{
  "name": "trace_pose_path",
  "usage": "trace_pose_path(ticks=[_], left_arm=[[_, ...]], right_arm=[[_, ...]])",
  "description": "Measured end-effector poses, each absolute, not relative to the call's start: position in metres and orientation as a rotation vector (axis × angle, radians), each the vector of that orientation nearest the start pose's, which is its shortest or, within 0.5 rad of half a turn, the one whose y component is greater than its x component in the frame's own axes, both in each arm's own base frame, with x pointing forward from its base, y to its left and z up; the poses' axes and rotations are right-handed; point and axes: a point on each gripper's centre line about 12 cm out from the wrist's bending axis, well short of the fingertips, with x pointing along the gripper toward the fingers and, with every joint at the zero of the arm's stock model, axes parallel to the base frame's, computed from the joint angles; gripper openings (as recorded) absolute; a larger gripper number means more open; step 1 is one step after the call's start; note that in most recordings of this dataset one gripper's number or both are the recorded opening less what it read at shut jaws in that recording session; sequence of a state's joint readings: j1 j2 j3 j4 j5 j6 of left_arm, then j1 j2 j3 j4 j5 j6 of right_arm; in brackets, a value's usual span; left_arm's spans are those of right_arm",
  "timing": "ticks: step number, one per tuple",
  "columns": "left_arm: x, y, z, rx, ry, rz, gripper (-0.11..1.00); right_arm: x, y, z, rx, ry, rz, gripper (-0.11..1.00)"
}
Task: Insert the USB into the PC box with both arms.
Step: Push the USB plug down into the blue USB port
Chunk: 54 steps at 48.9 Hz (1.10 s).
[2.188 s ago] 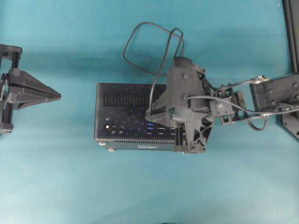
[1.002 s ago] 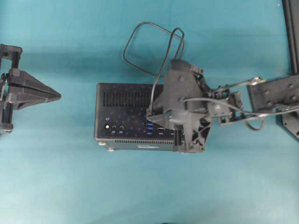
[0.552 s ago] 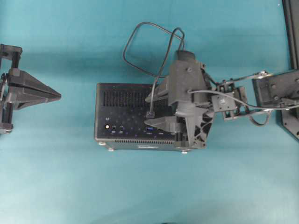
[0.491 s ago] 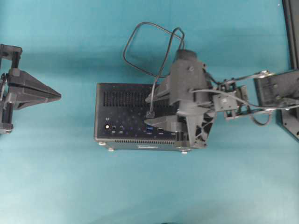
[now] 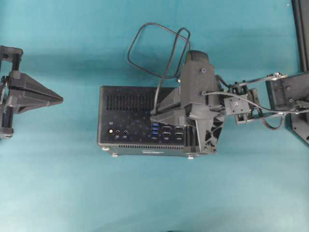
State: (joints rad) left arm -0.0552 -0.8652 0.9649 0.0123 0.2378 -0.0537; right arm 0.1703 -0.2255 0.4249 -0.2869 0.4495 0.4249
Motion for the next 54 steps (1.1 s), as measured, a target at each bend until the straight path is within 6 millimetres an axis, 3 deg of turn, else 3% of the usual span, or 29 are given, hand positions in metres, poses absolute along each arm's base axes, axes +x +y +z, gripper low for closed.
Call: trace_pose_path(ticks=[20, 37, 54], left_arm=[[0.22, -0.012, 0.297, -0.033, 0.34, -0.044, 0.0], [0.22, -0.012, 0.298, -0.033, 0.34, -0.044, 0.0], [0.22, -0.012, 0.297, -0.033, 0.341, -0.044, 0.0]], right_arm=[[0.377, 0.055, 0.301, 0.083, 0.644, 0.002, 0.07], [0.375, 0.048, 0.298, 0.074, 0.676, -0.026, 0.07], [0.377, 0.058, 0.294, 0.103, 0.697, -0.005, 0.07]])
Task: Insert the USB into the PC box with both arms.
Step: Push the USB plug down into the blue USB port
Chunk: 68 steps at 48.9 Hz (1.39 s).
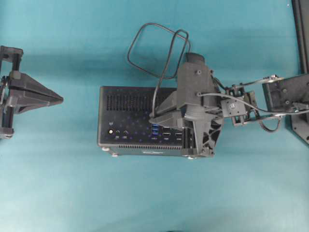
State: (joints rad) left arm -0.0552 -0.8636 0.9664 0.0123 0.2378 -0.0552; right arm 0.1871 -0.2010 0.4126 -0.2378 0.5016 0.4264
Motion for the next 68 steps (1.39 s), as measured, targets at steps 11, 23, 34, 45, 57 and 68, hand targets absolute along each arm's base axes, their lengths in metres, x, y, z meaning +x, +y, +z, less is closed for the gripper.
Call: trace_pose_path(ticks=[11, 23, 34, 45, 57, 68], left_arm=[[0.2202, -0.0118, 0.297, -0.033, 0.341, -0.044, 0.0], [0.2202, -0.0118, 0.297, -0.033, 0.341, -0.044, 0.0], [0.2202, -0.0118, 0.297, -0.033, 0.341, -0.044, 0.0], [0.2204, -0.0118, 0.2966, -0.033, 0.343, -0.044, 0.0], [0.2205, -0.0118, 0.2972, -0.033, 0.341, -0.044, 0.0], [0.2204, -0.0118, 0.2966, -0.033, 0.343, -0.044, 0.0]], right_arm=[[0.378, 0.0536, 0.2942, 0.093, 0.694, -0.015, 0.07], [0.3788, 0.0524, 0.2933, 0.079, 0.695, -0.019, 0.07], [0.3782, 0.058, 0.2929, 0.093, 0.7, -0.005, 0.07], [0.3783, 0.0555, 0.2925, 0.093, 0.704, -0.013, 0.07], [0.3787, 0.0511, 0.2924, 0.082, 0.704, -0.025, 0.07], [0.3779, 0.0555, 0.292, 0.097, 0.709, -0.014, 0.07]])
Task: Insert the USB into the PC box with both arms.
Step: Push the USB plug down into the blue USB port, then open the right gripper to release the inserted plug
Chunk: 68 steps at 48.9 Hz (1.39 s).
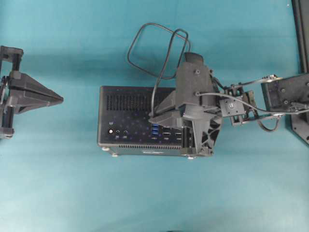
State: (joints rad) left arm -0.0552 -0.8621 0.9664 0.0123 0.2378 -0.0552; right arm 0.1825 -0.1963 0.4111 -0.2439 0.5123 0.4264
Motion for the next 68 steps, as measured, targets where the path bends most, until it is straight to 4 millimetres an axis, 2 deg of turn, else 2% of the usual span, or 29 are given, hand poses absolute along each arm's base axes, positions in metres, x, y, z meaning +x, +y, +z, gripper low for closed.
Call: trace_pose_path(ticks=[29, 50, 60, 68], left_arm=[[0.2202, -0.0118, 0.297, -0.033, 0.341, -0.044, 0.0], [0.2203, -0.0119, 0.2976, -0.035, 0.34, -0.045, 0.0], [0.22, -0.0118, 0.2979, -0.033, 0.338, -0.045, 0.0], [0.22, -0.0118, 0.2979, -0.033, 0.338, -0.045, 0.0]], right_arm=[[0.3781, 0.0477, 0.2918, 0.082, 0.71, -0.035, 0.07], [0.3768, 0.0547, 0.2922, 0.088, 0.712, -0.017, 0.1], [0.3761, 0.0528, 0.2921, 0.09, 0.713, -0.022, 0.24], [0.3748, 0.0515, 0.2886, 0.096, 0.732, -0.029, 0.5]])
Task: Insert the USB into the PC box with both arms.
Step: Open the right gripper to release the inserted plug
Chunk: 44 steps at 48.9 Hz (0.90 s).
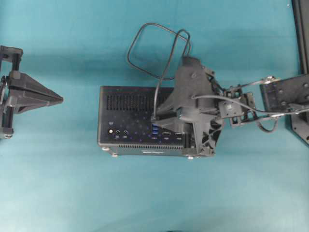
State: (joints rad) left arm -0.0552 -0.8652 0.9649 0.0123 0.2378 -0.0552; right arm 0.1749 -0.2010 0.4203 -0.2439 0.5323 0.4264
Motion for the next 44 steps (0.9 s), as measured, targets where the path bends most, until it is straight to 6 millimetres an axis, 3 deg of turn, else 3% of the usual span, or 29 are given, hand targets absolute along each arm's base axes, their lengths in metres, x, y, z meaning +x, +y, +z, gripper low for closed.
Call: trace_pose_path(ticks=[4, 8, 21, 44], left_arm=[[0.22, -0.012, 0.298, -0.033, 0.34, -0.044, 0.0], [0.22, -0.012, 0.297, -0.033, 0.34, -0.044, 0.0], [0.22, -0.012, 0.298, -0.035, 0.337, -0.045, 0.0], [0.22, -0.013, 0.298, -0.03, 0.337, -0.048, 0.0]], right_arm=[[0.375, 0.049, 0.289, 0.098, 0.731, -0.035, 0.64], [0.376, 0.045, 0.29, 0.103, 0.729, -0.045, 0.71], [0.368, 0.041, 0.299, 0.108, 0.727, -0.059, 0.71], [0.318, 0.036, 0.323, 0.114, 0.668, -0.048, 0.71]])
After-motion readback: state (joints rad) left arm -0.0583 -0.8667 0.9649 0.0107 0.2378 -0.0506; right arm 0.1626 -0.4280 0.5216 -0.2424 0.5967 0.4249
